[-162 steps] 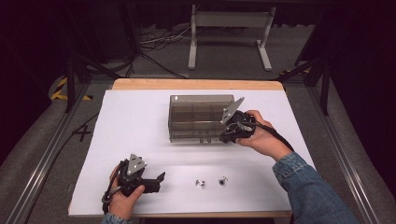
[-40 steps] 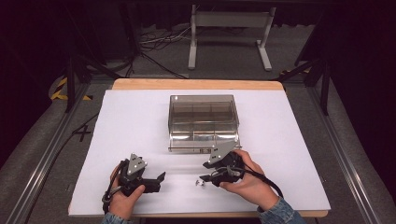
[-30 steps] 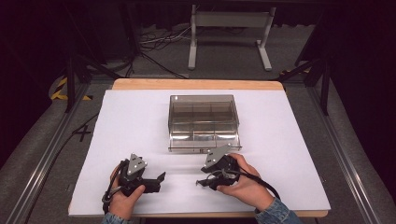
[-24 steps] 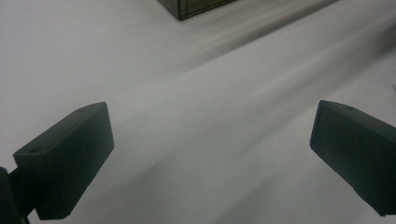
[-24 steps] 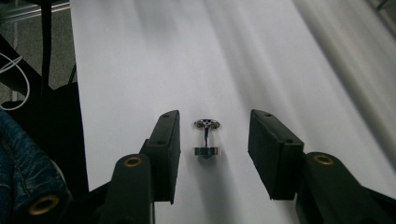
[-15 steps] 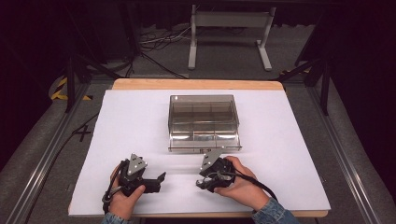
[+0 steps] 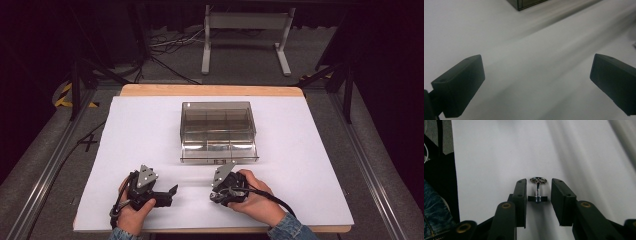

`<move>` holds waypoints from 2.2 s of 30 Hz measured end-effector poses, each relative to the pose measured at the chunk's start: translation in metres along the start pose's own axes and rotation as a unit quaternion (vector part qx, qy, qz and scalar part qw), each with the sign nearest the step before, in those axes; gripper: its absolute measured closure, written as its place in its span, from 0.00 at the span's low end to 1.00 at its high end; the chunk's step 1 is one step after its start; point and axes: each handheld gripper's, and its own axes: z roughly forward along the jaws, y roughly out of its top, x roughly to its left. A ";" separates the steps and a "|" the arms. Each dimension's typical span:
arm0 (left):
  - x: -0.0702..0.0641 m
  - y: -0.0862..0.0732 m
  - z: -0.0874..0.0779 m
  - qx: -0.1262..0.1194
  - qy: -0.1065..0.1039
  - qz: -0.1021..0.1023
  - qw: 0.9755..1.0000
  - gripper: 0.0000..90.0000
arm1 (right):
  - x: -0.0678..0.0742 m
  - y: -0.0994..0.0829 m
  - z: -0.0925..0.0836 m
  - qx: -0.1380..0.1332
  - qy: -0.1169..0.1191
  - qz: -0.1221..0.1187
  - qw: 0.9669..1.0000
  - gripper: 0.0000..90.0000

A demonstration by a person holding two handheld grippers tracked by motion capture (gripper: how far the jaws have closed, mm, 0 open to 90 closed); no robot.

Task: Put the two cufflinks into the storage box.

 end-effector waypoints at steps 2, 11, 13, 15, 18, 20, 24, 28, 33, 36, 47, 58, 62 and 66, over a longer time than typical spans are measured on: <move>0.000 0.000 0.000 0.000 0.000 0.000 1.000 0.00 | 0.000 0.000 0.000 0.001 -0.003 -0.002 1.000 0.78; 0.000 0.000 0.000 0.000 0.000 0.000 1.000 0.00 | 0.000 0.000 0.000 0.002 -0.001 0.000 1.000 0.81; 0.000 0.000 0.000 0.001 -0.001 0.000 1.000 0.00 | 0.000 0.001 -0.001 0.003 -0.001 0.004 1.000 0.81; 0.000 0.000 0.000 0.001 -0.001 -0.001 1.000 0.00 | 0.000 0.001 -0.001 0.003 -0.002 0.003 1.000 0.81; 0.000 0.000 -0.001 0.001 -0.001 0.000 1.000 0.00 | 0.000 0.002 -0.002 0.002 0.000 0.002 1.000 0.81; 0.000 0.000 0.000 0.001 -0.001 -0.001 1.000 0.00 | 0.001 0.003 -0.004 0.004 0.000 0.006 1.000 0.81; 0.000 0.000 0.000 0.000 0.001 0.000 1.000 0.00 | -0.002 0.006 -0.012 0.000 0.004 0.008 1.000 0.81; 0.000 0.000 0.000 0.000 0.000 0.000 1.000 0.00 | -0.002 0.009 -0.017 0.005 0.006 0.012 1.000 0.81; 0.000 0.000 -0.001 0.001 -0.001 0.000 1.000 0.00 | -0.005 0.014 -0.024 0.007 0.006 0.008 1.000 0.81; 0.000 0.000 0.000 0.000 0.000 0.002 1.000 0.00 | -0.006 0.017 -0.029 0.009 0.014 0.005 1.000 0.81; -0.001 0.000 0.001 0.006 -0.003 0.004 1.000 0.00 | -0.014 0.026 -0.045 0.017 0.011 0.006 1.000 0.81; -0.001 0.000 0.002 0.008 -0.007 0.002 1.000 0.00 | -0.022 0.038 -0.065 0.019 0.003 -0.002 1.000 0.81; 0.000 0.000 0.002 0.010 -0.007 0.003 1.000 0.00 | -0.024 0.042 -0.069 0.015 0.004 -0.005 1.000 0.81; -0.001 0.000 0.002 0.012 -0.010 0.004 1.000 0.00 | -0.027 0.044 -0.075 0.015 0.004 0.002 1.000 0.81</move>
